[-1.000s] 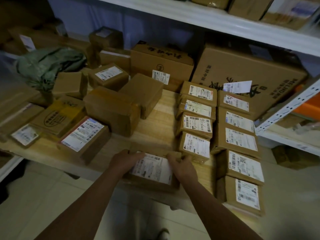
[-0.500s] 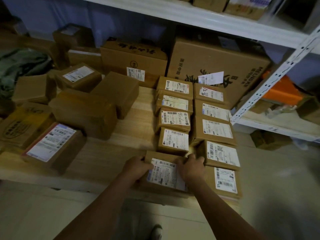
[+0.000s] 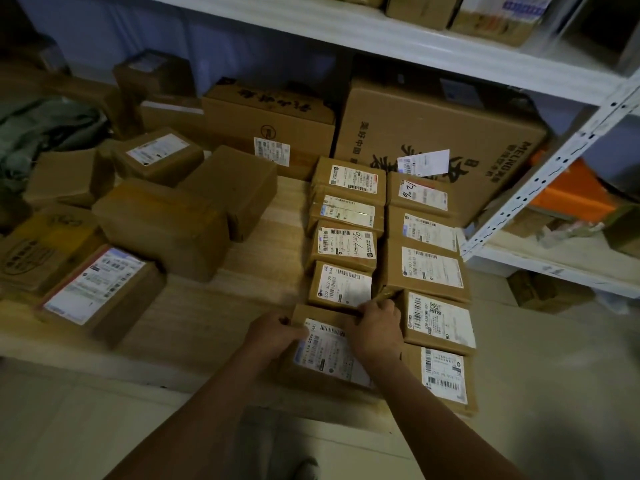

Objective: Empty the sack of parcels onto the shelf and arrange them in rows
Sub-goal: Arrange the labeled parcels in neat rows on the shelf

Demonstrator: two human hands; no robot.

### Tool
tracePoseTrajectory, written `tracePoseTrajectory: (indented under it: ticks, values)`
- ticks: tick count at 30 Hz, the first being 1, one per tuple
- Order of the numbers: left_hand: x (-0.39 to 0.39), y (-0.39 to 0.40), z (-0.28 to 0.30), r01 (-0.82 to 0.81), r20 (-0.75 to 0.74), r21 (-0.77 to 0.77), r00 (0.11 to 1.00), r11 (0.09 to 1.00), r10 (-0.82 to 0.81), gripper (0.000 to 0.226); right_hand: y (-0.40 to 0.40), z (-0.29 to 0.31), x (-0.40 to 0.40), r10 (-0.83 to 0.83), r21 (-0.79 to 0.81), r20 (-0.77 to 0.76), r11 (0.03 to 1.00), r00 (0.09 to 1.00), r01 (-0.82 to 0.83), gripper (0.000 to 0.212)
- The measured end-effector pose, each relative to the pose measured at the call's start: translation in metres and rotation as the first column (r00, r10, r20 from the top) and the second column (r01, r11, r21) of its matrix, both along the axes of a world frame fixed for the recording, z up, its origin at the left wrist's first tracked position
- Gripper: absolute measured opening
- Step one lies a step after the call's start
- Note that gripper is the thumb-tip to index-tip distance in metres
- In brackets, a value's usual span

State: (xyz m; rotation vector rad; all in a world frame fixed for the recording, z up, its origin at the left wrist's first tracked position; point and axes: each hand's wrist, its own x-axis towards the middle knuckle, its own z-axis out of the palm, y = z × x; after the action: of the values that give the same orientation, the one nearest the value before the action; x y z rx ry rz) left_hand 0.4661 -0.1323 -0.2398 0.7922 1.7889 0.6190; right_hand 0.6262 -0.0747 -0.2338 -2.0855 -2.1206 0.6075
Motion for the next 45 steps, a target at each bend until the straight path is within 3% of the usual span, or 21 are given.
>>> tracePoseTrajectory:
  ticks: [3,7,10,14,17,22,27,33,39,45]
  values:
    - [-0.003,0.007,0.005,-0.125,-0.054,0.043,0.99,0.991,0.128,0.007,0.007,0.002,-0.006,0.082,0.071,-0.084,0.995,0.993,-0.076,0.035]
    - [-0.015,0.022,0.014,-0.211,-0.258,0.082,0.939,0.974,0.225,0.015,0.022,0.007,-0.019,0.214,0.061,-0.177,0.977,0.961,-0.206,0.025]
    - [-0.027,0.034,0.023,-0.262,-0.265,0.113,0.922,0.959,0.283,0.023,0.034,0.01,-0.034,0.265,0.014,-0.244,0.963,0.933,-0.27,0.03]
    - [-0.047,0.043,0.033,-0.313,-0.26,0.18,0.899,0.932,0.352,0.018,0.052,0.017,-0.053,0.289,0.011,-0.338,0.953,0.896,-0.303,0.01]
    - [-0.062,0.05,0.048,-0.309,-0.265,0.224,0.894,0.924,0.363,0.011,0.068,0.023,-0.068,0.319,-0.017,-0.37,0.937,0.873,-0.35,0.02]
    - [-0.097,0.074,0.074,-0.268,-0.335,0.293,0.87,0.918,0.361,0.023,0.086,0.031,-0.101,0.308,-0.067,-0.424,0.927,0.852,-0.369,0.016]
    - [-0.15,0.104,0.086,-0.257,-0.349,0.381,0.85,0.888,0.395,0.01,0.104,0.029,-0.145,0.279,-0.115,-0.423,0.927,0.862,-0.356,0.024]
    - [-0.233,0.139,0.085,-0.19,-0.399,0.384,0.848,0.904,0.348,0.006,0.127,0.023,-0.22,0.215,-0.138,-0.402,0.947,0.89,-0.291,0.033]
    - [-0.289,0.164,0.069,-0.072,-0.469,0.239,0.865,0.968,0.18,0.028,0.145,0.017,-0.276,0.177,-0.188,-0.351,0.949,0.919,-0.255,0.034]
    - [-0.317,0.181,0.05,0.097,-0.504,0.007,0.86,0.995,-0.08,0.021,0.15,0.014,-0.293,0.173,-0.147,-0.23,0.967,0.958,-0.21,0.032]
